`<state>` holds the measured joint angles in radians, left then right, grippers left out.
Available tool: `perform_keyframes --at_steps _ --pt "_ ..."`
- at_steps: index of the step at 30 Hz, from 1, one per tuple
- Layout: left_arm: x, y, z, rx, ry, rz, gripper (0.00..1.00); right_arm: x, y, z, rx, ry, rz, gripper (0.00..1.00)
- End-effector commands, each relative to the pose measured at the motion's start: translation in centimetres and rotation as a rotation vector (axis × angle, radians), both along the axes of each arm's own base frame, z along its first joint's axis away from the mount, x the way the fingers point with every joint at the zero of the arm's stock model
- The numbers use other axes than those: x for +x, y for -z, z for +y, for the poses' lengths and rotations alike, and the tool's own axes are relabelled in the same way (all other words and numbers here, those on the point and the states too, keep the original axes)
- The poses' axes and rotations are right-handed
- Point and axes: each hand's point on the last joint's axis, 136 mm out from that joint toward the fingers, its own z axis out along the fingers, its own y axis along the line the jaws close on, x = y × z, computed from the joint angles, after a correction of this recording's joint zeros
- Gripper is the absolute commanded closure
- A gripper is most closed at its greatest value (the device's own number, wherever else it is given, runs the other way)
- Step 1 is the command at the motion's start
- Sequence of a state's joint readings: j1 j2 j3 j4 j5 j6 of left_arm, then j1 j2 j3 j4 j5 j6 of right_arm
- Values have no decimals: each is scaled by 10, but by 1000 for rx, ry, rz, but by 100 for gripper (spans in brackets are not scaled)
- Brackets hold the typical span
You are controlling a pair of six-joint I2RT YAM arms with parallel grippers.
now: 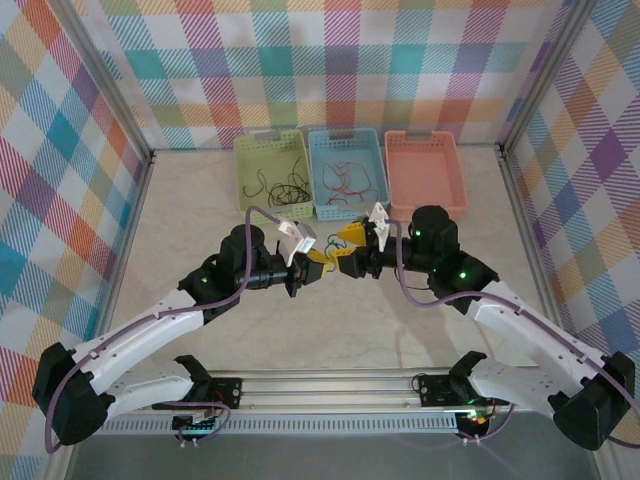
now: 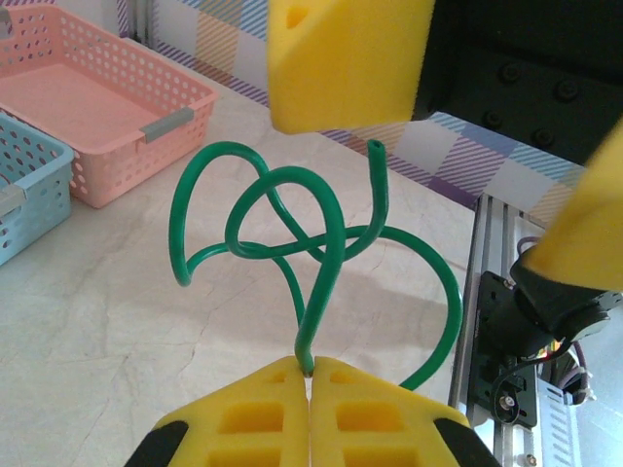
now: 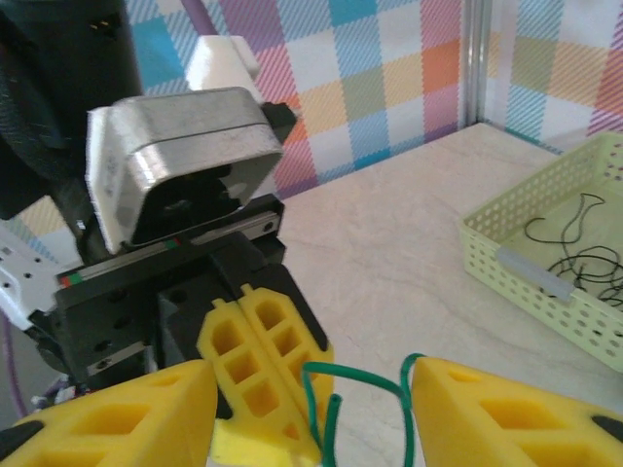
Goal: Untangle the cables
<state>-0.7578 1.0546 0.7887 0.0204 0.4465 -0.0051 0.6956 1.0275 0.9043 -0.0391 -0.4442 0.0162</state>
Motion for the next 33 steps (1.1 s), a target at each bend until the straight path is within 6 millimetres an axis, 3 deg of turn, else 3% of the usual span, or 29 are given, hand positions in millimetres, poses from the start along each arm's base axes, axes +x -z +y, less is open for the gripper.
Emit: perform_keyframes --at_steps 1,5,12,17,24,33 --pt "-2 -14 -6 -13 21 -39 100 8 4 1 -62 31 -16 45" --pt "-3 -19 -4 -24 21 -54 100 8 7 3 -69 23 -17 51" --pt "-6 -15 -4 -15 30 -41 100 11 8 4 -79 27 -29 75" --pt "-7 -15 -1 -12 25 -43 100 13 -2 -1 -52 63 -55 100" --pt "-10 -13 6 -13 -6 -28 100 27 -23 -23 15 236 -94 100" --pt "-22 -1 25 -14 -54 40 100 61 -35 -64 68 480 -50 100"
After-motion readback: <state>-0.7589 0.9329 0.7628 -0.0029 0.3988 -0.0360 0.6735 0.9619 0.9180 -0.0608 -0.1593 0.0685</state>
